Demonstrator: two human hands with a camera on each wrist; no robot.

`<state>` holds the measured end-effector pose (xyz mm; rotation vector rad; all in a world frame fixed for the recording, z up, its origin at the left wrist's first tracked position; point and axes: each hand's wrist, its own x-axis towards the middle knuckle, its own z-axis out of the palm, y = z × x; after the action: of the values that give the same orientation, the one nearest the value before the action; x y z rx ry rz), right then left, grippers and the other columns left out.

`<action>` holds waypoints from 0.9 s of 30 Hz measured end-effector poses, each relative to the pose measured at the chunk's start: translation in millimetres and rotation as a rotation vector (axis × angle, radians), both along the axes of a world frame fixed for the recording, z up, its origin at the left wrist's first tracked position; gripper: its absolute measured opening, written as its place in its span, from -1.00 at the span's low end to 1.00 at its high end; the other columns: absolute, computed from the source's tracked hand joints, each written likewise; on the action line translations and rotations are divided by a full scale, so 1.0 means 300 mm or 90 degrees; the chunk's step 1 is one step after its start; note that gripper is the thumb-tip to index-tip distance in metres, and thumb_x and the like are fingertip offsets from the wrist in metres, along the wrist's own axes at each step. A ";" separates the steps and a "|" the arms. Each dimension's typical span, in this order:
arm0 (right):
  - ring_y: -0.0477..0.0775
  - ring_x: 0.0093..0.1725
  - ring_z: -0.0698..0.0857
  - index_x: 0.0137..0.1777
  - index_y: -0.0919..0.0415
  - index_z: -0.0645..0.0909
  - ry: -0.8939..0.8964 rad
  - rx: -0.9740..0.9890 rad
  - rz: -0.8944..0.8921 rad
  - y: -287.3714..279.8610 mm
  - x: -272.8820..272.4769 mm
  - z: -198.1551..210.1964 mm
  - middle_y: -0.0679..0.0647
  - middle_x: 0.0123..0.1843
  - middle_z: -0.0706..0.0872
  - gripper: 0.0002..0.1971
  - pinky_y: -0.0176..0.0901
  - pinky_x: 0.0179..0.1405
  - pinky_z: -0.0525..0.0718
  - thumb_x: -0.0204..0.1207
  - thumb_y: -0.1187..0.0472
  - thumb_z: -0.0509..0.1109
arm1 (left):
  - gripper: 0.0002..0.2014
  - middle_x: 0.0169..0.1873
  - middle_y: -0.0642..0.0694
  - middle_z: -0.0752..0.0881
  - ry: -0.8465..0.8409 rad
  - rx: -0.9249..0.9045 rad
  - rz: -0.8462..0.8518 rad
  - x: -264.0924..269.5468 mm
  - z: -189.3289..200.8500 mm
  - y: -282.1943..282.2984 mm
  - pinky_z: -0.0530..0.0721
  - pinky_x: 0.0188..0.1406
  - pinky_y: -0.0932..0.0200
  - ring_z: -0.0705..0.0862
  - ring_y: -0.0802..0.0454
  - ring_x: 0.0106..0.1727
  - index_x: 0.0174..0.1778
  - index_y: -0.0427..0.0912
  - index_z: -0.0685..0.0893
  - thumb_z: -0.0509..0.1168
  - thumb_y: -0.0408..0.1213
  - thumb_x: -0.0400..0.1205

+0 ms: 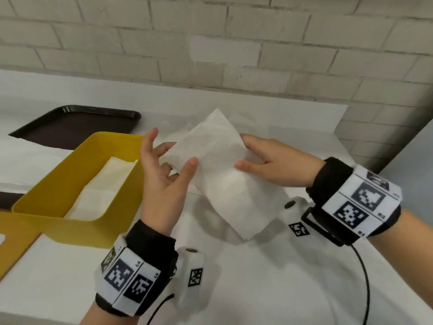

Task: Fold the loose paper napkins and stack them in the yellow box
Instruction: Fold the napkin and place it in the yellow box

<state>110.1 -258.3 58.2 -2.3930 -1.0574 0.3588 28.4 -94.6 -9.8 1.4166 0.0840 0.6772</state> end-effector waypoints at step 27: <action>0.10 -0.25 0.46 0.27 0.14 0.25 -0.252 -0.287 0.223 0.190 -0.241 -0.108 0.04 0.06 0.54 -0.69 -0.13 -0.44 0.37 0.58 0.39 0.13 | -0.62 0.16 -0.05 0.65 0.318 0.044 -0.067 -0.255 -0.163 0.084 0.58 0.16 0.19 0.61 0.09 0.20 0.19 -0.08 0.50 0.02 -0.61 0.65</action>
<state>37.6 -201.3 25.9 -2.7393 -1.7455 0.2658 -48.1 -69.4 -58.7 1.6202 0.3782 0.2291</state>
